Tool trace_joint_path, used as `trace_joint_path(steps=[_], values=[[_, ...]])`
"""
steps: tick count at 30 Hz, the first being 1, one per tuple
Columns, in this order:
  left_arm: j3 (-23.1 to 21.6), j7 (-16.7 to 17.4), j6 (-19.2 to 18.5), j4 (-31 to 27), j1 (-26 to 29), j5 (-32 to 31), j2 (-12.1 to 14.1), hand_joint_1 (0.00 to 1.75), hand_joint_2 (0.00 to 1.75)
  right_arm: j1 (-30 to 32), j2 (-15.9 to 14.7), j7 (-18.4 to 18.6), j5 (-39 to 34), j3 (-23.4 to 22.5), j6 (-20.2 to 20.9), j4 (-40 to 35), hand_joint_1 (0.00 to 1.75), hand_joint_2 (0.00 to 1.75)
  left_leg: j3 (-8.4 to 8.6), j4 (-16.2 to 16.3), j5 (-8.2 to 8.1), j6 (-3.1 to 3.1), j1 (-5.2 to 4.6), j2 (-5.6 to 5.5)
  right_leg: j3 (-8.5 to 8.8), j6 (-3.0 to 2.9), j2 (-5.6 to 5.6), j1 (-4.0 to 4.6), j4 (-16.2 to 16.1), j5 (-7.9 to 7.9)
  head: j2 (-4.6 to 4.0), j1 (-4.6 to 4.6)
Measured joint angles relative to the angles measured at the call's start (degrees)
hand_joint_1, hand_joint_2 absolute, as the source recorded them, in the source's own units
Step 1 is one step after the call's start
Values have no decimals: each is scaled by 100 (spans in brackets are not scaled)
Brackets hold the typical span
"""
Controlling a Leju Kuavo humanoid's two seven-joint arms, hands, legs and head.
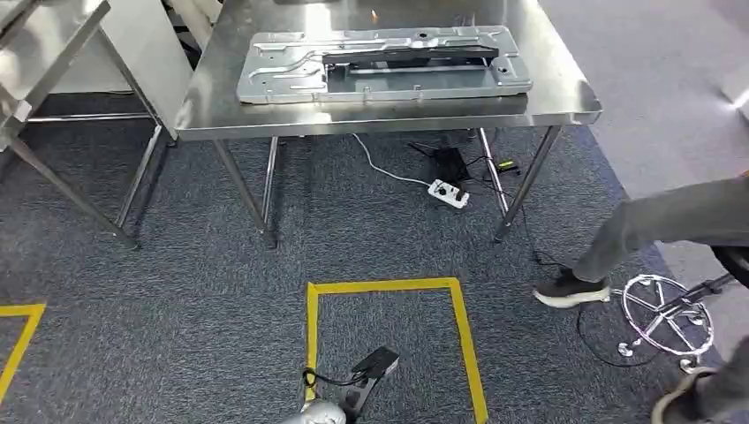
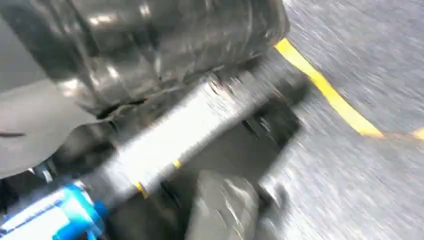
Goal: Take the parts from the cabinet and place them on the table.
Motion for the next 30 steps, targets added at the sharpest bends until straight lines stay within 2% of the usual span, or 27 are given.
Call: trace_joint_path(steps=[1, 2, 3, 5, 6, 7, 8, 9, 10, 11, 12, 13, 14, 16, 17, 18, 19, 21, 22, 23, 24, 25, 26, 27, 28, 29, 30], values=[[0, -397, -159, 0, 0, 68, 0, 0, 0, -6, 11, -38, 44, 2, 64, 0, 0, 0, 270, -486, 238, 15, 6, -48, -6, 20, 74, -8, 1, 13, 0, 2], [-2, -1111, -540, 82, 1, 73, 0, 0, 0, -11, 24, -83, 103, 4, 116, 0, 0, 0, 548, -1002, 431, 33, 22, -292, -13, 42, 139, -28, 2, 27, 0, -2], [-6, -1871, -1091, 233, 15, 40, 6, 0, 0, -37, 24, -120, 177, 7, 212, 4, 0, 0, 626, -1203, 334, 56, 16, -529, -37, 80, 175, -15, 3, 49, 0, 7], [-37, -3445, -2283, 731, 99, -103, 105, 0, 0, -76, 24, -123, 335, 46, 420, 15, 0, 0, 637, -1267, 359, 73, -6, -446, -76, 166, 295, -44, -17, 99, -2, 11], [-44, -3996, -2723, 933, 166, -166, 155, 0, 0, -73, 24, -123, 387, 63, 481, 26, 0, 0, 656, -1250, 362, 93, -19, -386, -78, 214, 376, -49, -67, 131, 0, 13], [-46, -4236, -2902, 1069, 263, -192, 199, 0, 0, -73, 24, -123, 389, 72, 497, 35, 0, 0, 678, -1299, 393, 136, -17, -313, -79, 261, 455, -41, -99, 163, -2, 18], [-48, -4290, -2987, 1203, 361, -216, 236, 0, 0, -79, 24, -123, 389, 81, 523, 44, 0, 0, 709, -1384, 451, 210, 36, -209, -82, 258, 349, -45, -68, 127, 0, 20], [-50, -4290, -2997, 1360, 498, -216, 262, 0, 0, -78, 18, -112, 389, 90, 529, 61, 0, 0, 721, -1413, 472, 250, 14, -126, -149, 256, 72, -13, 96, -27, -2, 24], [-50, -4296, -3006, 1487, 636, -227, 295, 0, 0, -80, 7, -116, 389, 92, 534, 72, 0, 0, 711, -1414, 474, 284, -5, -41, -313, 253, -65, 10, 458, -277, 0, 28], [-50, -4224, -3072, 1589, 733, -231, 324, 0, 0, -106, 4, -116, 398, 94, 534, 83, 0, 0, 696, -1406, 473, 286, -27, 42, -498, 259, -109, 21, 896, -505, 0, 37], [-52, -3934, -3230, 1672, 739, -185, 328, 0, 0, -123, 4, -107, 468, 96, 534, 94, 0, 0, 679, -1404, 472, 296, -53, 126, -662, 265, -127, 24, 1312, -672, -2, 26], [-55, -3385, -3398, 1742, 625, -43, 286, 0, 0, -141, 4, -50, 547, 116, 540, 103, 0, 0, 658, -1390, 474, 308, -68, 202, -751, 268, -137, 27, 1576, -728, 0, 31], [-55, -2536, -3434, 1792, 422, 148, 210, 0, 0, -153, 4, 26, 603, 153, 555, 109, 0, 0, 632, -1369, 473, 310, -78, 249, -712, 267, -157, 30, 1570, -644, 0, 31], [-55, -1131, -3249, 1768, -137, 374, -47, 0, 0, -143, 4, 172, 590, 216, 586, 122, 0, 0, 588, -1295, 468, 311, -82, 308, -291, 250, -264, 29, 860, -224, 0, 33], [-55, -798, -3042, 1712, -382, 431, -174, 0, 0, -141, 9, 257, 562, 241, 608, 129, 0, 0, 585, -1257, 446, 302, -87, 339, -28, 228, -456, 42, 381, -23, 0, 39], [-55, -771, -2841, 1685, -505, 391, -208, 0, 0, -140, 9, 308, 524, 247, 630, 138, 0, 0, 583, -1241, 427, 278, -105, 374, 102, 194, -753, 94, 110, -110, 0, 42], [-57, -971, -2627, 1755, -480, 297, 135, 0, 0, -143, -7, 319, 457, 247, 665, 151, 0, 0, 595, -1219, 399, 237, -148, 464, 108, 116, -761, 158, 14, -86, -2, 88], [-57, -1844, -2812, 1827, -377, 258, 644, 0, 0, -121, -61, 253, 450, 251, 735, 168, 0, 0, 678, -1298, 385, 166, -153, 706, 116, 32, -505, 154, 8, -55, -2, 88], [-59, -2136, -2893, 1937, -343, 243, 970, 0, 0, -106, -66, 166, 496, 265, 757, 173, 0, 0, 728, -1303, 367, 141, -150, 834, 104, -4, -360, 150, -2, -34, -2, 79], [-61, -2367, -2943, 1989, -266, 195, 1085, 0, 0, -79, -74, 89, 540, 293, 767, 186, 0, 0, 732, -1276, 326, 100, -142, 892, 99, -54, -263, 104, -32, -1, 0, 63], [-63, -2487, -2936, 2120, -144, 175, 1360, 0, 0, -80, -87, 52, 612, 313, 732, 195, 0, 0, 685, -1138, 189, 26, -95, 499, 71, -82, -173, 97, -30, 18, -2, 44], [-63, -2542, -2932, 2212, -106, 155, 1553, 0, 0, -81, -90, 61, 636, 350, 704, 212, 0, 0, 531, -834, -29, -4, -86, 227, 46, -100, -156, 82, -29, 29, 0, -26], [-63, -2561, -2932, 2249, -88, 149, 1631, 0, 0, -86, -90, 59, 671, 383, 695, 221, 0, 0, 317, -414, -263, -30, -89, 84, 24, -110, -161, 81, -29, 35, -2, -55], [-63, -2557, -2932, 2282, -67, 127, 1692, 0, 0, -88, -87, 59, 682, 405, 689, 227, 0, 0, 98, 21, -448, -44, -89, 29, 5, -117, -132, 83, -27, 40, -2, -66], [-63, -2515, -2938, 2288, -12, 74, 1703, 0, 0, -88, -85, 52, 684, 437, 669, 232, 0, 0, -45, 330, -522, -47, -89, 22, -8, -122, -112, 90, -21, 44, 0, -74], [-63, -2491, -2949, 2293, 57, 66, 1709, 0, 0, -86, -85, 26, 686, 457, 625, 234, 0, 0, -51, 356, -448, -38, -89, 21, -9, -123, -55, 94, -19, 45, -2, -72], [-63, -2474, -2964, 2293, 138, 98, 1714, 0, 0, -82, -85, -15, 682, 481, 549, 234, 0, 0, 63, 131, -248, -15, -90, 14, -8, -122, 22, 97, -19, 45, -2, -74]])
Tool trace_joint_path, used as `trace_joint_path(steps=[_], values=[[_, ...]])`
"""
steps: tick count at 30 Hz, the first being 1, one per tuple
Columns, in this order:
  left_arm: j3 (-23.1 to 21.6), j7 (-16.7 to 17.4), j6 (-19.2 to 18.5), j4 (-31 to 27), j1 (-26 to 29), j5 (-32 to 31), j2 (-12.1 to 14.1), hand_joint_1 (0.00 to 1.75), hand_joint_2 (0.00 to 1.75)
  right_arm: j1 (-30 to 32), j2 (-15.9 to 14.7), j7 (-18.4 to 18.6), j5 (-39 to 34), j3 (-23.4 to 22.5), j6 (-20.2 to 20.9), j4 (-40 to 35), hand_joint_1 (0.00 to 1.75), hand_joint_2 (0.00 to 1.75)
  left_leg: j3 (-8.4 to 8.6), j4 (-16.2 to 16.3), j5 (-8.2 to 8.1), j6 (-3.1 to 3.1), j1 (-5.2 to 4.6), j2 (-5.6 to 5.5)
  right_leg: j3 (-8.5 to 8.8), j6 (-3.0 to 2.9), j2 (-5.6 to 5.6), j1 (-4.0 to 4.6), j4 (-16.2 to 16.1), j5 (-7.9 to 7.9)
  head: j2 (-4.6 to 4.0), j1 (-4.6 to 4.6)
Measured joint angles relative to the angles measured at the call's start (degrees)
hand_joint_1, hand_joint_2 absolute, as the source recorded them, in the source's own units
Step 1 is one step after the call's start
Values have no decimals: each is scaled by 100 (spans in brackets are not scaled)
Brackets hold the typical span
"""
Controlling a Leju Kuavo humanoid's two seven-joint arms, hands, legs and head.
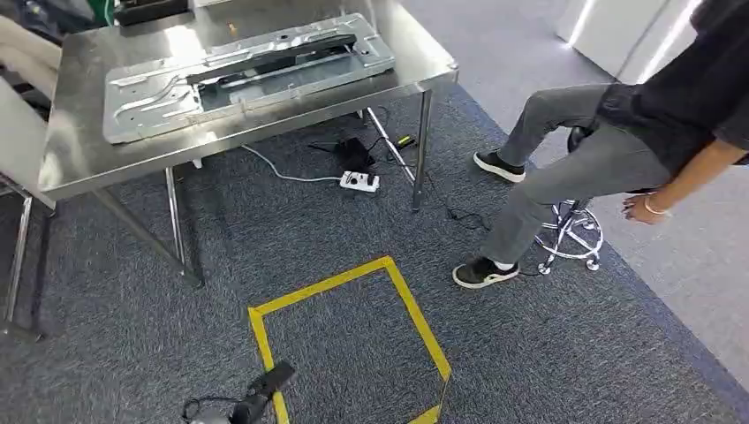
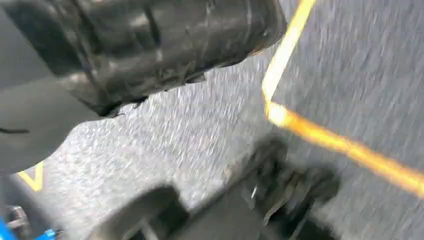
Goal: Take the parts from the cabinet and place them on the table.
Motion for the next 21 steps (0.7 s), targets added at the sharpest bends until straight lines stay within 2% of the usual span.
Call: trace_joint_path(steps=[1, 2, 3, 4, 5, 7, 8, 9, 10, 11, 12, 13, 14, 15, 16, 17, 18, 19, 20, 21], values=[[0, 9, -20, 0, 70, 113, 0, 0, 0, 4, 2, -35, -22, 18, -62, 2, 0, 0, 196, -399, 255, 32, 0, -33, 6, 2, 83, 5, 2, 3, 2, -2], [0, 13, -24, 0, 135, 252, -2, 0, 0, 8, 9, -72, -40, 33, -138, 4, 0, 0, 433, -890, 522, 76, -3, -172, 14, 6, 169, 10, 3, 9, 2, -4], [2, 70, -26, 13, 198, 233, 2, 0, 0, 14, 30, -111, -66, 42, -188, 4, 0, 0, 600, -1319, 643, 138, 5, -541, 0, 15, 234, -10, 3, 17, 0, 7], [0, 132, -33, 28, 267, 140, 2, 0, 0, 10, 44, -142, -79, 44, -230, 9, 0, 0, 658, -1398, 624, 171, 30, -705, -45, 54, 328, 13, 24, 41, 0, 33], [-2, 209, -83, 28, 324, 40, 2, 0, 0, 11, 55, -151, -90, 44, -230, 13, 0, 0, 687, -1455, 606, 176, 0, -617, -97, 102, 439, -42, 26, 72, 0, 9], [-4, 323, -168, 28, 365, -85, 0, 0, 0, 33, 61, -127, -118, 46, -182, 15, 0, 0, 686, -1468, 607, 197, -25, -478, -128, 182, 596, -77, -22, 124, 2, -6], [-7, 354, -210, 28, 360, -137, -35, 0, 0, 29, 55, -105, -120, 46, -149, 24, 0, 0, 715, -1574, 654, 238, 28, -383, -129, 238, 684, -13, -58, 152, 2, 4], [-9, 392, -256, 35, 340, -181, -28, 0, 0, 34, 50, -70, -123, 46, -129, 28, 0, 0, 766, -1653, 708, 260, 45, -267, -140, 231, 408, -4, 18, 80, 2, 9], [-13, 407, -298, 35, 337, -218, -26, 0, 0, 25, 50, -26, -123, 46, -94, 33, 0, 0, 778, -1694, 725, 320, 54, -192, -244, 253, 64, 14, 250, -112, 0, 66], [-15, 424, -319, 35, 336, -273, -24, 0, 0, -1, 39, 19, -120, 46, -44, 46, 0, 0, 769, -1694, 726, 331, 43, -89, -431, 272, -96, 7, 665, -349, 0, 85], [-15, 450, -348, 37, 340, -321, -20, 0, 0, -29, 31, 68, -118, 46, 24, 57, 0, 0, 763, -1684, 723, 331, 33, 16, -626, 292, -166, -2, 1116, -553, 0, 90], [-15, 492, -372, 39, 331, -356, -20, 0, 0, -51, 26, 76, -118, 46, 57, 66, 0, 0, 761, -1681, 718, 332, 31, 120, -762, 315, -193, -8, 1455, -673, 0, 88], [-17, 520, -400, 39, 307, -393, -22, 0, 0, -58, 20, 85, -116, 46, 87, 76, 0, 0, 758, -1676, 716, 329, 31, 215, -784, 333, -201, -16, 1577, -667, 0, 88], [-20, 544, -424, 39, 270, -428, -28, 0, 0, -55, 17, 92, -118, 46, 107, 83, 0, 0, 757, -1668, 711, 324, 32, 295, -667, 351, -218, -27, 1433, -544, 0, 90], [-22, 547, -431, 39, 237, -437, -46, 0, 0, -46, 13, 116, -118, 46, 142, 89, 0, 0, 761, -1657, 702, 313, 33, 364, -425, 358, -253, -39, 1043, -335, 0, 90], [-22, 555, -433, 39, 211, -443, -59, 0, 0, -33, 11, 129, -118, 46, 155, 96, 0, 0, 769, -1633, 683, 297, 35, 434, -105, 355, -349, -45, 496, -104, 0, 90], [-22, 557, -435, 39, 196, -447, -66, 0, 0, -22, 11, 144, -118, 46, 166, 107, 0, 0, 773, -1598, 656, 267, 33, 498, 168, 343, -576, -38, -4, 7, 0, 90], [-22, 557, -435, 39, 188, -447, -66, 0, 0, -15, 9, 138, -118, 48, 179, 111, 0, 0, 753, -1563, 627, 223, -22, 544, 192, 275, -738, 49, -90, -82, 0, 99], [-22, 564, -433, 42, 184, -450, -66, 0, 0, -10, 11, 133, -118, 48, 177, 111, 0, 0, 751, -1543, 617, 193, -19, 600, 160, 203, -620, 24, -90, -43, 0, 85], [-22, 564, -433, 42, 179, -450, -66, 0, 0, -8, 13, 133, -118, 48, 177, 114, 0, 0, 762, -1542, 617, 173, -20, 652, 136, 189, -560, 30, -82, -41, 0, 85]])
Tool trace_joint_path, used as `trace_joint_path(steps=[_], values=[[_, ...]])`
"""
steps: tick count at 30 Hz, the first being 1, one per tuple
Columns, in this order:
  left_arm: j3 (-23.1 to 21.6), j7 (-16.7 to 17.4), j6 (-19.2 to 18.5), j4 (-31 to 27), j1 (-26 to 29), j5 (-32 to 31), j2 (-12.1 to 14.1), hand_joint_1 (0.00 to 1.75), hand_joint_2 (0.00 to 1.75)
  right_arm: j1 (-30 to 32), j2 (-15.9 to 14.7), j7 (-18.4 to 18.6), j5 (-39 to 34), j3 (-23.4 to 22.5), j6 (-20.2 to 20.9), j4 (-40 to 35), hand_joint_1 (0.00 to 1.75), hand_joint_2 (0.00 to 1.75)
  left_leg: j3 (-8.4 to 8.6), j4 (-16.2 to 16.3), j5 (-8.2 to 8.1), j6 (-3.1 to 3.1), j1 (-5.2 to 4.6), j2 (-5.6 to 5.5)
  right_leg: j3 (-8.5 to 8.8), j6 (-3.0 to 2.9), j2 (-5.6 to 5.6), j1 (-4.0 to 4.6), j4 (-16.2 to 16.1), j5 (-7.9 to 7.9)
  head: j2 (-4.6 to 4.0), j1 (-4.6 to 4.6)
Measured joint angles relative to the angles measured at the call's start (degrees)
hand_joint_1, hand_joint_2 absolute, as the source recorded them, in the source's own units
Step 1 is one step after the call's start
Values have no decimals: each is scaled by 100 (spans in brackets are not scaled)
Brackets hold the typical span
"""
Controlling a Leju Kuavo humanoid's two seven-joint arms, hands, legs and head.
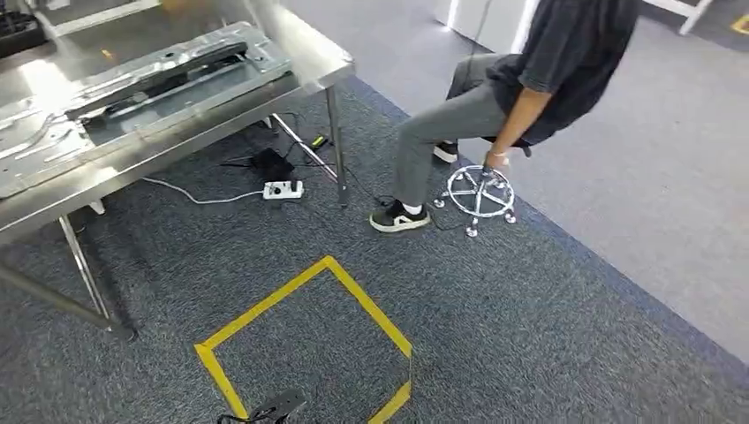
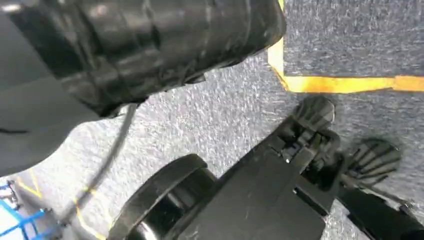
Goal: Take the parts from the cabinet and place them on the table.
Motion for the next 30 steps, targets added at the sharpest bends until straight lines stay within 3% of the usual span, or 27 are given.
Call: trace_joint_path(steps=[2, 3, 4, 5, 7, 8, 9, 10, 11, 12, 13, 14, 16, 17, 18, 19, 20, 22, 23, 24, 25, 26, 27, 28, 29, 30], values=[[0, 0, -2, -2, -31, 0, -20, 0, 0, 8, 0, -4, 0, 0, 0, 0, 0, 0, 24, -3, -6, -57, 4, 117, -19, -76, 126, -1, -21, 29, 0, 7], [0, 0, 0, 0, -48, 0, -20, 0, 0, 9, 6, -9, 0, 0, 2, 0, 0, 0, -13, 59, -83, -116, 39, -80, -4, -120, 178, -41, -41, 60, 2, 2], [-2, 0, 0, 0, -53, 0, -20, 0, 0, -4, 7, 0, 0, 0, 6, 0, 0, 0, -99, 276, -259, -139, 46, -393, -23, -152, 227, -56, -40, 79, 0, -24], [-9, 0, -2, 0, -41, 0, -20, 0, 0, 1, 18, 0, 0, 0, 7, 0, 0, 0, -293, 713, -522, -151, 55, -565, -45, -173, 291, -55, -40, 93, 0, -50], [-85, 42, -46, 0, -8, -48, -20, 0, 0, -3, 31, -7, -9, 2, 7, 0, 0, 0, -684, 1569, -873, -164, 58, -643, -84, -199, 453, -46, -36, 113, 0, -52], [-101, 101, -120, 0, -2, -116, -20, 0, 0, 0, 33, -7, -24, 2, 9, 0, 0, 0, -779, 1761, -883, -159, 57, -649, -95, -198, 540, -40, -28, 120, 0, -50], [-105, 133, -210, 0, -2, -116, -22, 0, 0, -2, 33, -7, -20, 2, 22, 2, 0, 0, -751, 1685, -751, -141, 57, -654, -101, -192, 638, -38, -21, 127, 0, -52], [-109, 146, -275, 0, -17, -120, -39, 0, 0, -5, 33, -7, 2, 2, 31, 2, 0, 0, -628, 1410, -540, -117, 56, -666, -102, -184, 721, -34, -6, 132, 0, -59], [-148, 170, -367, 0, -66, -209, -59, 0, 0, -4, 35, -4, 2, 2, 55, 2, 0, 0, -371, 860, -218, -73, 54, -734, -98, -179, 820, -32, 8, 136, 0, -78], [-197, 186, -461, 0, -115, -325, -74, 0, 0, 6, 37, 0, -2, 2, 61, 2, 0, 0, -152, 376, 23, -23, 48, -905, -99, -174, 887, -28, 17, 139, 0, -100], [-241, 212, -560, 2, -164, -427, -74, 0, 0, 18, 50, -7, -11, 2, 63, 0, 0, 0, -57, 158, -27, 44, 68, -1279, -128, -145, 941, -51, 23, 154, 0, -96], [-284, 230, -647, 7, -183, -538, -85, 0, 0, 8, 41, 2, -15, 2, 72, 4, 0, 0, -46, 37, -5, 48, 62, -1316, -168, -109, 1025, -45, 49, 167, 0, -81], [-356, 227, -817, 11, -232, -807, -138, 0, 0, 20, 35, 57, 9, 4, 120, 13, 0, 0, -40, 53, -19, 55, 13, -1176, -240, -10, 1180, -115, 20, 227, 0, -109], [-396, 179, -835, 13, -258, -1004, -171, 0, 0, 23, 26, 131, 37, 13, 173, 18, 0, 0, -21, 5, 22, 89, 12, -1089, -250, 48, 1273, -112, -18, 265, 0, -109], [-400, 120, -850, 20, -277, -1177, -225, 0, 0, 23, -7, 170, 39, 39, 201, 28, 0, 0, 22, -123, 100, 116, 106, -986, -257, 55, 1186, -100, 24, 248, 0, -107], [-402, 68, -863, 24, -306, -1293, -266, 0, 0, 8, -15, 190, 39, 50, 203, 30, 0, 0, 45, -170, 123, 141, 82, -903, -329, 76, 828, -51, 157, 128, 0, -90], [-411, 5, -896, 24, -327, -1396, -284, 0, 0, -3, -39, 197, 33, 50, 194, 33, 0, 0, 47, -178, 129, 183, 73, -804, -487, 87, 593, -48, 496, -112, 0, -48], [-435, -42, -842, 31, -320, -1397, -334, 0, 0, -24, -83, 214, 4, 50, 116, 37, 0, 0, 39, -175, 126, 183, 56, -603, -829, 138, 425, -65, 1305, -490, 0, -37], [-435, -20, -751, 42, -326, -1287, -343, 0, 0, -28, -105, 225, -13, 50, 87, 42, 0, 0, 34, -172, 123, 183, 56, -490, -930, 173, 387, -83, 1582, -569, 0, -39], [-435, 33, -666, 46, -344, -1222, -365, 0, 0, -27, -133, 232, -70, 50, 59, 42, 0, 0, 34, -168, 117, 173, 57, -394, -892, 205, 354, -113, 1584, -510, 0, -39], [-435, 92, -583, 52, -381, -1176, -387, 0, 0, -23, -157, 243, -138, 50, 31, 44, 0, 0, 33, -152, 107, 159, 66, -314, -734, 235, 315, -147, 1343, -349, 0, -39], [-435, 136, -533, 55, -438, -1156, -402, 0, 0, -11, -184, 245, -186, 50, -4, 44, 0, 0, 34, -124, 87, 130, 80, -247, -440, 266, 243, -182, 861, -105, 0, -37], [-435, 162, -509, 57, -491, -1128, -409, 0, 0, -7, -206, 258, -210, 50, -13, 48, 0, 0, 34, -76, 55, 85, 101, -186, -152, 290, 129, -207, 358, 104, 0, -39], [-435, 173, -492, 77, -541, -1123, -404, 0, 0, -5, -201, 269, -212, 50, -17, 46, 0, 0, 12, -33, 17, 27, 81, -137, -18, 318, -164, -168, 67, 8, 0, -37], [-435, 175, -478, 87, -573, -1115, -404, 0, 0, -3, -199, 269, -214, 50, -13, 46, 0, 0, -14, 55, -30, -26, 34, -87, -27, 187, -97, -137, 37, 41, 0, -4], [-435, 181, -465, 87, -589, -1115, -407, 0, 0, 8, -208, 269, -216, 50, -15, 46, 0, 0, -14, 38, -24, -45, 30, -34, -65, 108, -28, -136, 76, 35, 0, -44]])
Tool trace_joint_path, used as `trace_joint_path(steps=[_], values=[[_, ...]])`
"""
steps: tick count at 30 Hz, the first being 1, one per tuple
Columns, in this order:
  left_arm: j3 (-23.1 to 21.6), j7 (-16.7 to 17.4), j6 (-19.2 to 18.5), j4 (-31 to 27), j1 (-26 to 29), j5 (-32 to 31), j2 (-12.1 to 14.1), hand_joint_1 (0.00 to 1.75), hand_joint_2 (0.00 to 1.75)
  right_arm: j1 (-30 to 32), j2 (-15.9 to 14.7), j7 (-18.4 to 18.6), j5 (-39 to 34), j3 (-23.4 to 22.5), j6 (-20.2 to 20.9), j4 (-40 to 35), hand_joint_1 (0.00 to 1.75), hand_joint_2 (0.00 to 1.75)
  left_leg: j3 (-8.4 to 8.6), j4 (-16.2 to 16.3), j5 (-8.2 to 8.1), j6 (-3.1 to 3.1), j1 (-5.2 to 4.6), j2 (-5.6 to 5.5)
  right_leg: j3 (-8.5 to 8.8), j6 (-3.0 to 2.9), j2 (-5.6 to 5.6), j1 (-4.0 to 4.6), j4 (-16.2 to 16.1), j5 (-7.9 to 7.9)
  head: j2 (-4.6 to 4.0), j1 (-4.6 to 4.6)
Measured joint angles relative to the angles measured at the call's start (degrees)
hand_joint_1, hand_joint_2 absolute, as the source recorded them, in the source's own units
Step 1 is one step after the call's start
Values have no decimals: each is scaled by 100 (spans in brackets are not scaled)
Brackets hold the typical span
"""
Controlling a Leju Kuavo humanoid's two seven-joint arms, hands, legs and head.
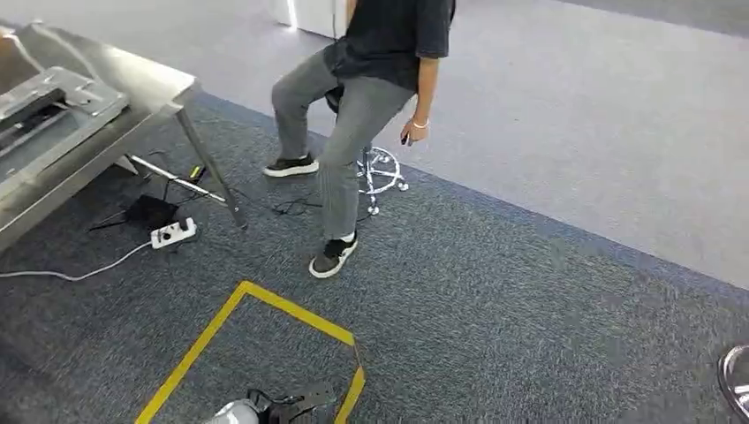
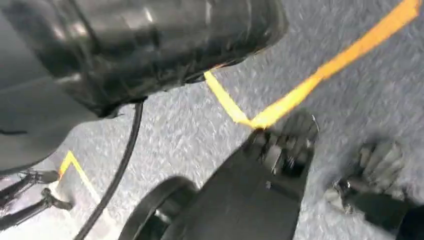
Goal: Take the parts from the cabinet and place them on the table.
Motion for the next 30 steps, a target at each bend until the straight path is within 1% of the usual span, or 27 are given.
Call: trace_joint_path(steps=[2, 3, 4, 5, 6, 7, 8, 9, 10, 12, 13, 14, 15, 16, 18, 19, 20, 21, 22, 23, 24, 25, 26, 27, 28, 29, 30], values=[[0, 4, -2, 7, -11, 2, -2, 0, 0, 36, -18, 6, -2, 0, -2, 4, 0, 0, 31, -13, 7, -38, 11, 114, -44, -73, 126, 24, 17, 6, 0, -7], [0, 2, 2, 7, -22, 0, -18, 0, 0, 32, -24, 7, -2, 0, -4, 4, 0, 0, 21, 2, -30, -77, 29, 121, -42, -131, 198, 10, -3, 30, 0, -11], [0, 2, 4, 7, -36, 2, -17, 0, 0, 32, -26, 7, -4, 0, -4, 4, 0, 0, -23, 128, -160, -114, 54, -190, -51, -158, 246, 2, -10, 46, 0, -19], [0, 0, 4, 9, -35, 0, -17, 0, 0, 19, -29, 9, -4, 0, -4, 4, 0, 0, -150, 436, -371, -114, 62, -398, -62, -188, 294, 5, -12, 57, 0, -33], [0, 2, 4, 15, -18, 2, -17, 0, 0, 8, -29, 9, -4, 0, -4, 4, 0, 0, -393, 964, -634, -111, 59, -529, -80, -216, 372, 14, -11, 73, 0, -35], [0, -11, 37, 28, 0, 4, -17, 0, 0, 9, -29, 9, -18, 0, -13, 4, 0, 0, -598, 1391, -797, -103, 53, -579, -90, -236, 447, 31, -11, 81, 0, -42], [0, -61, 126, 33, 19, 24, -17, 0, 0, 16, -29, 9, -68, 0, -37, 4, 0, 0, -762, 1711, -866, -87, 50, -605, -98, -245, 527, 53, -9, 87, 0, -44], [0, -102, 257, 33, 25, 70, -17, 0, 0, 27, -35, 2, -83, 0, -42, 4, 0, 0, -843, 1822, -806, -53, 42, -616, -100, -258, 625, 79, -9, 96, 0, -44], [2, -129, 386, 33, 14, 129, -17, 0, 0, 28, -48, -24, -57, 0, -33, 4, 0, 0, -794, 1659, -636, -12, 29, -624, -100, -264, 708, 98, -8, 101, 0, -44], [13, -194, 502, 37, -36, 186, 0, 0, 0, -7, -81, -120, 49, 0, 24, 4, 0, 0, -419, 777, -87, 105, -29, -741, -82, -270, 881, 130, -9, 115, 0, -44], [24, -245, 555, 46, -51, 275, 46, 0, 0, -39, -90, -179, 135, 7, 46, 4, 0, 0, -203, 268, 139, 191, -66, -983, -79, -266, 961, 120, -16, 124, 0, -42], [44, -313, 608, 57, -49, 324, 94, 0, 0, -81, -94, -221, 184, 29, 57, 2, 0, 0, -155, 126, 88, 265, -42, -1193, -102, -236, 1020, 135, -5, 141, 0, -11], [79, -413, 634, 65, -37, 315, 126, 0, 0, -113, -118, -258, 169, 59, 9, 2, 0, 0, -141, 41, 97, 259, -74, -1171, -132, -209, 1100, 75, -11, 159, 0, -26], [98, -533, 673, 68, -2, 295, 153, 0, 0, -123, -144, -291, 86, 63, -81, 2, 0, 0, -148, 46, 90, 284, -91, -1126, -151, -175, 1148, 48, -34, 181, 0, -57], [122, -748, 844, 68, 101, 411, 234, 0, 0, -101, -204, -350, -85, 63, -300, 2, 0, 0, -40, -122, 171, 314, -97, -983, -143, -82, 1308, 48, -129, 239, 2, -57], [151, -761, 923, 70, 198, 518, 287, 0, 0, -66, -260, -398, -116, 63, -350, 4, 0, 0, 56, -283, 257, 270, -34, -854, -165, -111, 1031, 81, -42, 193, 2, -46], [210, -651, 1019, 72, 344, 669, 378, 0, 0, -55, -269, -525, -168, 63, -398, 4, 0, 0, 118, -386, 280, 291, -41, -802, -244, -88, 679, 125, 153, 22, 0, -31], [295, -509, 1113, 79, 532, 847, 473, 0, 0, -38, -265, -709, -199, 63, -426, -2, 0, 0, 142, -412, 280, 313, -46, -682, -417, -54, 524, 111, 519, -222, 0, -9], [406, -381, 1189, 85, 728, 1081, 553, 0, 0, -8, -265, -974, -158, 63, -552, -15, 0, 0, 145, -407, 263, 296, -48, -585, -632, -23, 446, 90, 973, -449, 0, -4], [500, -347, 1241, 87, 921, 1286, 631, 0, 0, 28, -228, -1190, -113, 63, -675, -15, 0, 0, 146, -391, 237, 288, -43, -467, -805, 11, 406, 60, 1341, -597, 0, 0], [570, -406, 1309, 87, 1140, 1440, 691, 0, 0, 66, -199, -1379, -60, 63, -761, -15, 0, 0, 145, -372, 209, 275, -33, -349, -897, 47, 377, 20, 1531, -620, 0, -9], [632, -512, 1362, 90, 1292, 1506, 730, 0, 0, 72, -164, -1491, 3, 63, -745, -15, 0, 0, 145, -348, 182, 246, -16, -253, -834, 92, 345, -27, 1430, -503, 0, -7], [695, -641, 1379, 87, 1357, 1532, 745, 0, 0, 71, -133, -1556, 103, 77, -690, -18, 0, 0, 137, -309, 149, 223, 4, -196, -664, 138, 296, -74, 1124, -307, 0, -7], [760, -821, 1318, 85, 1355, 1543, 750, 0, 0, 64, -118, -1580, 207, 98, -645, -17, 0, 0, 123, -238, 108, 178, 32, -166, -398, 186, 206, -111, 647, -61, 0, -4], [831, -945, 1270, 79, 1322, 1528, 752, 0, 0, 39, -68, -1598, 320, 116, -586, -20, 0, 0, 109, -138, 38, 115, 44, -142, -116, 227, -40, -134, 151, 139, 0, 2], [888, -949, 1268, 79, 1284, 1471, 769, 0, 0, -39, -9, -1620, 422, 155, -509, -33, 0, 0, 75, -53, -23, 37, 15, -112, -97, 215, -229, -35, 48, 4, 0, 33], [922, -812, 1309, 79, 1226, 1460, 767, 0, 0, -87, 26, -1617, 546, 214, -426, -39, 0, 0, 60, 20, -62, -3, 0, -79, -98, 43, -101, -55, 60, 37, 0, 7]])
